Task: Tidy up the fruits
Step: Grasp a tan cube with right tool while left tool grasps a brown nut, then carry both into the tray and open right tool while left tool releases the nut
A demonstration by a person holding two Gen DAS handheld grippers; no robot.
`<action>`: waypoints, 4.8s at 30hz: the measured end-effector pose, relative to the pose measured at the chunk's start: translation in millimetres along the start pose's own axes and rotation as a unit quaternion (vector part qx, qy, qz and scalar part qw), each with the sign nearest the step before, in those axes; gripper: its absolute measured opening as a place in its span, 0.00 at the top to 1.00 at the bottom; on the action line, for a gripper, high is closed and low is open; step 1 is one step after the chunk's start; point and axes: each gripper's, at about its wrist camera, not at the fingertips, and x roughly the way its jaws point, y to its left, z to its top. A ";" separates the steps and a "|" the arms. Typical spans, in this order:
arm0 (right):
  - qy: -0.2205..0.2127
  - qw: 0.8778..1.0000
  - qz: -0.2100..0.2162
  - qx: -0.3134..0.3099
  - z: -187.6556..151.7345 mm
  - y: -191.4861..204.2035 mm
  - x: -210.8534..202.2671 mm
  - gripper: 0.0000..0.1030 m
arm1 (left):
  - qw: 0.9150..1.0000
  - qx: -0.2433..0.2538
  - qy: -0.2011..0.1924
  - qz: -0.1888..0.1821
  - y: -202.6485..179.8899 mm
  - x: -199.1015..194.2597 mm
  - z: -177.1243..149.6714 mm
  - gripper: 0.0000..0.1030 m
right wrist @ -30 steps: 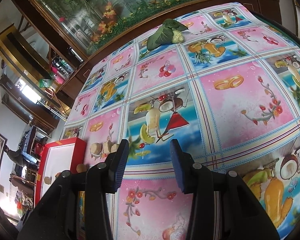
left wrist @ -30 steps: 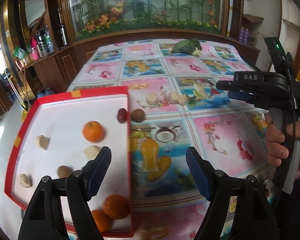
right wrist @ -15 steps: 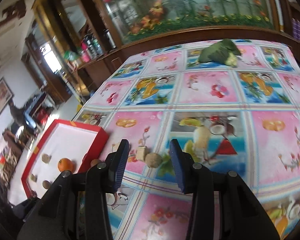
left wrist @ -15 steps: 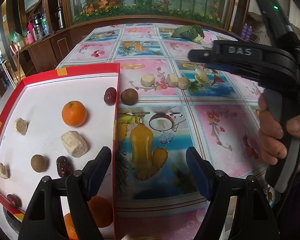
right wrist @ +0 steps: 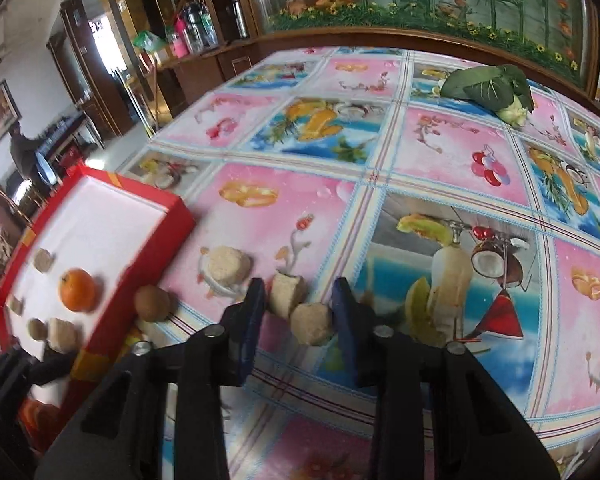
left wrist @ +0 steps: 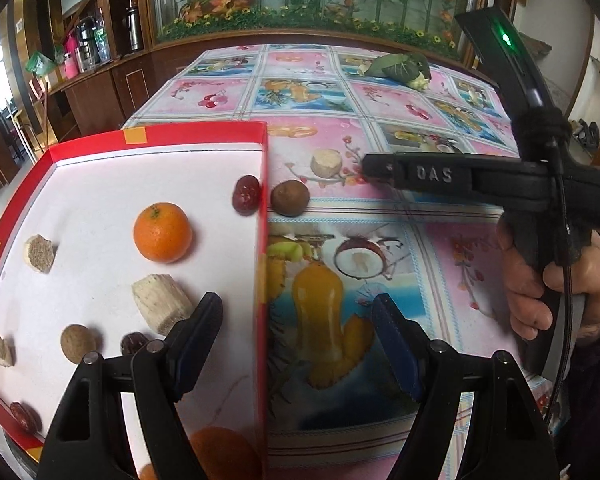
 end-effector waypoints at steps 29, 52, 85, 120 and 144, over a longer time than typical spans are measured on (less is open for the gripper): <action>0.049 0.960 0.177 0.209 4.4 -87.9 -18.6 0.74 | 1.000 0.009 0.018 0.009 -3.9 23.5 45.2 0.25; 0.069 0.975 0.040 0.205 2.0 -99.6 -23.5 0.74 | 0.999 0.012 0.025 0.031 -5.8 44.0 60.6 0.29; 0.068 0.976 0.044 0.201 1.7 -95.0 -22.1 0.74 | 0.999 0.014 0.028 -0.029 -9.3 50.3 64.3 0.76; -0.024 0.985 0.143 0.089 0.6 21.7 -42.1 0.74 | 0.993 -0.073 -0.074 0.063 107.5 -62.5 12.6 0.78; 0.023 0.977 0.200 -0.067 -32.4 149.6 -14.0 0.74 | 0.996 -0.038 -0.056 0.062 120.3 -55.3 -23.2 0.77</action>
